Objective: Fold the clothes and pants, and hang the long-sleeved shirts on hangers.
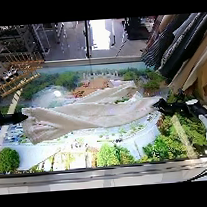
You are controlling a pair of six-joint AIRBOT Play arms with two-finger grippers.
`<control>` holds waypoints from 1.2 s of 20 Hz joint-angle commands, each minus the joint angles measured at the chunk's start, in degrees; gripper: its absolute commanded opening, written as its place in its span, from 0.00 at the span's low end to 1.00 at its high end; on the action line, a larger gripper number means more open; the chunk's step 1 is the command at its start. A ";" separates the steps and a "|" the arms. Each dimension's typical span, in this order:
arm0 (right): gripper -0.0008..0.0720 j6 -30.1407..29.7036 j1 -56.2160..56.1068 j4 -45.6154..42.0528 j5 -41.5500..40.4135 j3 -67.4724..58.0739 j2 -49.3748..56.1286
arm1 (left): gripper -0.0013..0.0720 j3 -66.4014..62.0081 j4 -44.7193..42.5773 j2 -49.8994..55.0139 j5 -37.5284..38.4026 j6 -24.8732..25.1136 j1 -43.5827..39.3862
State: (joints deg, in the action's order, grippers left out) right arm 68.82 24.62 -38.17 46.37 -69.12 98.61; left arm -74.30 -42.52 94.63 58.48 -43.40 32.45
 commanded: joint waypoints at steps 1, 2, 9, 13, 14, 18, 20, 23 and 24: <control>0.45 2.64 -2.08 -0.44 -2.25 -0.02 0.02 | 0.05 -0.04 5.55 -0.04 -1.46 0.20 -0.02; 0.37 2.89 -2.58 -0.76 -2.03 -0.02 0.02 | 0.05 -0.04 7.48 -0.20 -0.46 0.22 -0.02; 0.06 1.99 -2.69 -14.32 11.78 -1.75 -10.19 | 0.05 -0.11 11.32 -9.88 9.75 0.20 3.65; 0.06 2.23 0.04 -28.52 29.31 -6.12 -31.61 | 0.05 -0.39 11.28 -21.27 9.73 0.22 9.07; 0.06 2.62 0.63 -28.46 28.72 -7.30 -36.89 | 0.05 -0.70 11.30 -22.93 9.53 0.24 10.38; 0.06 10.51 -1.22 -27.39 12.66 -7.82 -38.93 | 0.05 -0.81 5.38 -19.85 9.92 -0.74 9.97; 0.06 12.68 -3.78 -24.63 14.56 -7.82 -29.14 | 0.05 -0.81 -1.03 -13.03 17.35 -3.76 7.28; 0.06 13.11 -9.38 -15.17 9.73 -8.13 -13.46 | 0.05 -0.81 -0.81 -2.93 23.98 -5.88 4.98; 0.11 13.14 -11.08 -13.97 7.17 -9.29 -9.29 | 0.05 -0.81 0.66 -0.33 23.71 -6.91 4.70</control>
State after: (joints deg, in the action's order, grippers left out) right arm 80.51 17.69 -58.46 59.00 -77.25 78.39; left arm -75.05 -41.17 86.85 77.03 -47.42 38.72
